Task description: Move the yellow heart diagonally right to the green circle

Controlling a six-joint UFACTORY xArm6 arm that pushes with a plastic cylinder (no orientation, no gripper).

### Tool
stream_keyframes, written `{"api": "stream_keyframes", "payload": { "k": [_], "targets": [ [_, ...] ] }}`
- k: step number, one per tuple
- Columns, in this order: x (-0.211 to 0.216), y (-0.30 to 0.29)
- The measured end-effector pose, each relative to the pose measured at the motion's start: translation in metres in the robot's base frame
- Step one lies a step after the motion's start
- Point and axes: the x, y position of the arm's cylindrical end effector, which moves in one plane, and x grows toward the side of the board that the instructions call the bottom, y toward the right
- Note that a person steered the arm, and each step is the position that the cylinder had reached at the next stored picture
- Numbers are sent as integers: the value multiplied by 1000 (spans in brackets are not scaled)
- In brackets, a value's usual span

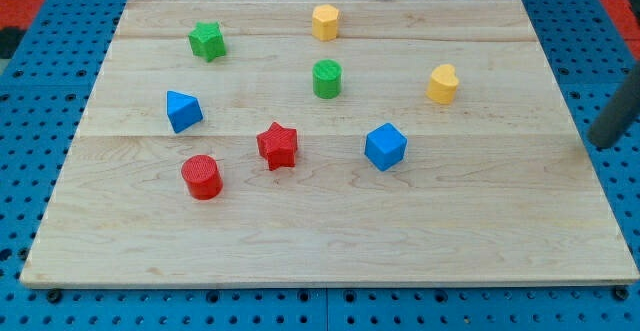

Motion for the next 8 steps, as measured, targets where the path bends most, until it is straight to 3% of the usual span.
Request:
{"api": "stream_keyframes", "payload": {
  "k": [1,2,3,4,5,6,8],
  "targets": [
    [-47,-50],
    [-67,-115],
    [-36,-155],
    [-108,-183],
    [-90,-178],
    [-39,-178],
    [-92,-120]
  ]
}}
